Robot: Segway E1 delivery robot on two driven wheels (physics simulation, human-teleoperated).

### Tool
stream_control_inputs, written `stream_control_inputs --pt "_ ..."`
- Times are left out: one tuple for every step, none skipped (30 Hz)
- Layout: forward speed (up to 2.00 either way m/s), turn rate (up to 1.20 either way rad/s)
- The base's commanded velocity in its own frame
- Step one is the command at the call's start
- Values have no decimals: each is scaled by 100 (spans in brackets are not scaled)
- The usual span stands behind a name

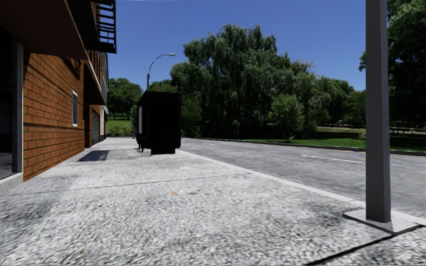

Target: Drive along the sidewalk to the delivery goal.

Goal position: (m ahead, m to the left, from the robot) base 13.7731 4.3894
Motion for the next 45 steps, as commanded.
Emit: stream_control_inputs --pt "200 42" --pt "200 42" --pt "200 42" --pt "200 42" --pt "200 42" --pt "200 42" --pt "200 42" --pt "200 42" --pt "200 42" --pt "200 42" --pt "200 42" --pt "200 42" --pt "200 42" --pt "200 42" --pt "200 42" --pt "200 42" --pt "200 42" --pt "200 42" --pt "200 42" --pt "200 42" --pt "200 42" --pt "200 42" --pt "200 42" --pt "200 42" --pt "200 42" --pt "200 42" --pt "200 42" --pt "200 42" --pt "200 42" --pt "200 42" --pt "200 42" --pt "200 42" --pt "200 42" --pt "200 42" --pt "200 42" --pt "200 42" --pt "200 42" --pt "200 42" --pt "200 42" --pt "200 42" --pt "200 42" --pt "200 42" --pt "200 42" --pt "200 42" --pt "200 42"
